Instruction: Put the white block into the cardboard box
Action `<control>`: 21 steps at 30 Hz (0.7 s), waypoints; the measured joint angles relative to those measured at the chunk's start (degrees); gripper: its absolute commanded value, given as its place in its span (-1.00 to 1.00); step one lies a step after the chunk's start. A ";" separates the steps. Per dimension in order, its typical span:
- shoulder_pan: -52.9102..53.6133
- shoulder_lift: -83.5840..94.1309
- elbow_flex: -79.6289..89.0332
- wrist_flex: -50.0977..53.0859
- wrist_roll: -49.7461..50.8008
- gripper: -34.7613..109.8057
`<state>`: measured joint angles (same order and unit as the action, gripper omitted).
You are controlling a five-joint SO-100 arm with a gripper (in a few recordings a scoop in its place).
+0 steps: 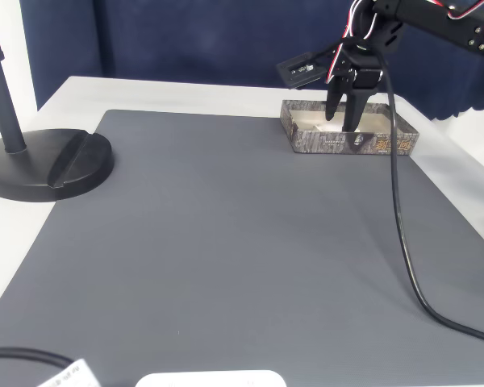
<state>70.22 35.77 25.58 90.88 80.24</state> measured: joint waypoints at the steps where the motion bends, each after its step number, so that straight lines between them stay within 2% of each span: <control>1: -0.26 1.05 0.00 -0.18 0.00 -0.06; 11: -2.11 16.26 9.58 -0.70 -0.18 -0.14; 17: -4.13 26.63 18.90 0.79 -6.59 -0.38; 21: -6.33 34.89 26.28 3.34 -15.21 -0.53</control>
<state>63.90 70.66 51.86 94.22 65.04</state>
